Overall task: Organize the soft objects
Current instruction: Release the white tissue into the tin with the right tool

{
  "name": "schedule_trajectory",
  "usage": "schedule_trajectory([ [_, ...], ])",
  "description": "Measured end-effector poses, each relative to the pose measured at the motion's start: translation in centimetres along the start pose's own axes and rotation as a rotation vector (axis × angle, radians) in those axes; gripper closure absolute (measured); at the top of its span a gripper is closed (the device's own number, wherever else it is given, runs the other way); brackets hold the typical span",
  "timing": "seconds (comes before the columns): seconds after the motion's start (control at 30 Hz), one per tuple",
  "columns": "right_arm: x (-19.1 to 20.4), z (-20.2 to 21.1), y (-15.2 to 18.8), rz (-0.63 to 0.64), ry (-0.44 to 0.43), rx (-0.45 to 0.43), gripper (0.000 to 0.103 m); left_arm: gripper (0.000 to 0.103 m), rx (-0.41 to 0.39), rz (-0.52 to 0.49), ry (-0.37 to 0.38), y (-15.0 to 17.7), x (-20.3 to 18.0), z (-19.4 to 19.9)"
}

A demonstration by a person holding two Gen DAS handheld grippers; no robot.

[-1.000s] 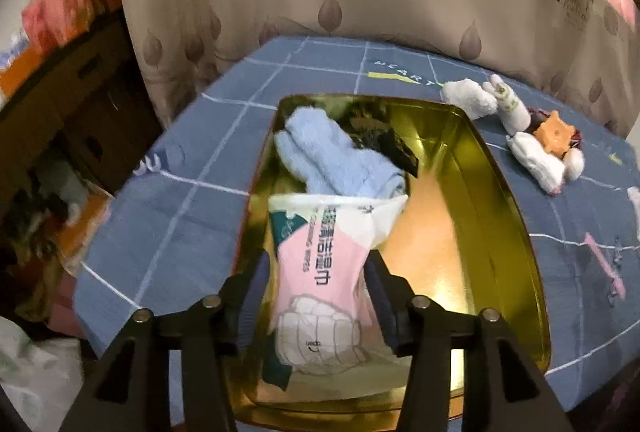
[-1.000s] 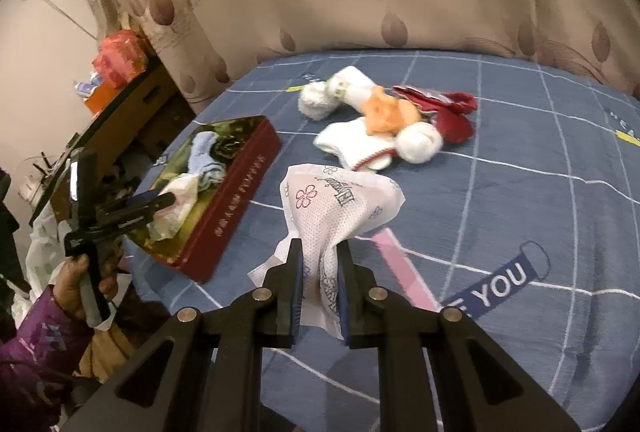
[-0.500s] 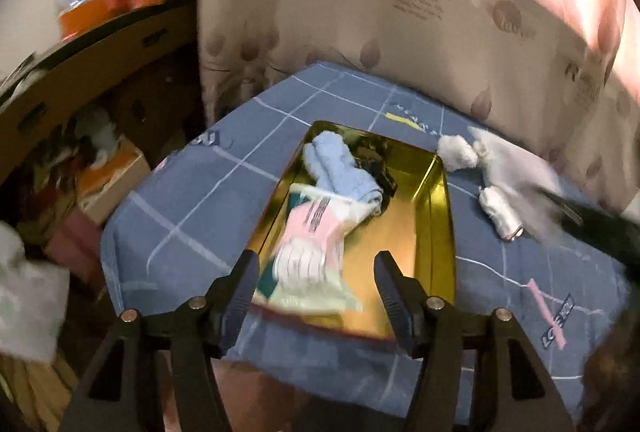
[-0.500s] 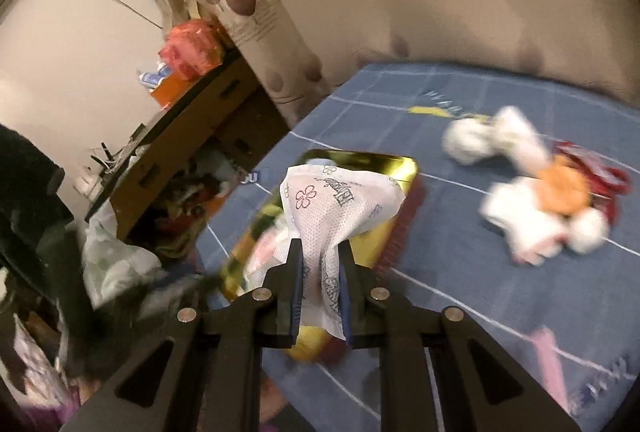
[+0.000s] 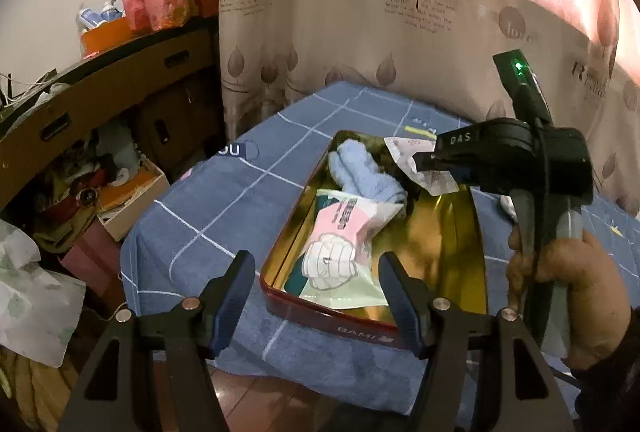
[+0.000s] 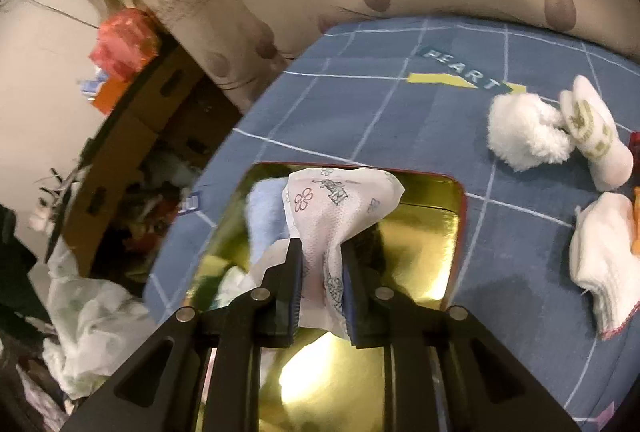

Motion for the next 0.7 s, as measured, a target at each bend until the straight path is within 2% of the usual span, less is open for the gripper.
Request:
schedule_trajectory([
  [0.1,-1.0,-0.3,0.2,-0.023,-0.001,0.007,0.079,0.037,0.020,0.011,0.011,0.2,0.2,-0.5],
  [0.17,-1.2,-0.3,0.3,-0.023,0.015,0.001,0.068,0.037,0.030,0.016,0.007,0.2,0.3,-0.8],
  [0.2,-1.1,-0.1,0.2,-0.019,0.011,-0.005,0.062,0.037,0.034,0.020,0.008,0.3,0.4,-0.9],
  [0.27,-0.7,0.7,0.1,-0.003,0.015,-0.029,0.035,0.037,0.041,0.024,0.016,0.3,0.4,-1.1],
  [0.33,0.0,2.0,0.0,0.022,-0.002,-0.071,0.027,0.037,0.044,0.022,0.017,0.4,0.4,-1.1],
  [0.53,0.1,7.8,0.6,0.074,-0.002,-0.194,0.027,0.037,0.042,-0.020,0.010,0.7,-0.4,-1.0],
  [0.6,-1.3,10.5,1.6,0.089,0.060,-0.234,0.027,0.037,0.040,-0.049,0.011,0.9,-1.0,-0.9],
  [0.7,-5.2,15.3,4.2,0.120,0.230,-0.290,0.020,0.037,0.021,-0.086,0.007,1.0,-1.9,-0.4],
])
Point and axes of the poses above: each gripper's, at about its wrist camera, not at the fingertips, and z roughly against the way its jaws point, x to its left, y to its underside, the point moved 5 cm from there along -z, roughly the way its jaws point, and after that the axes turned 11 degrees about -y, right-handed, at the moved point
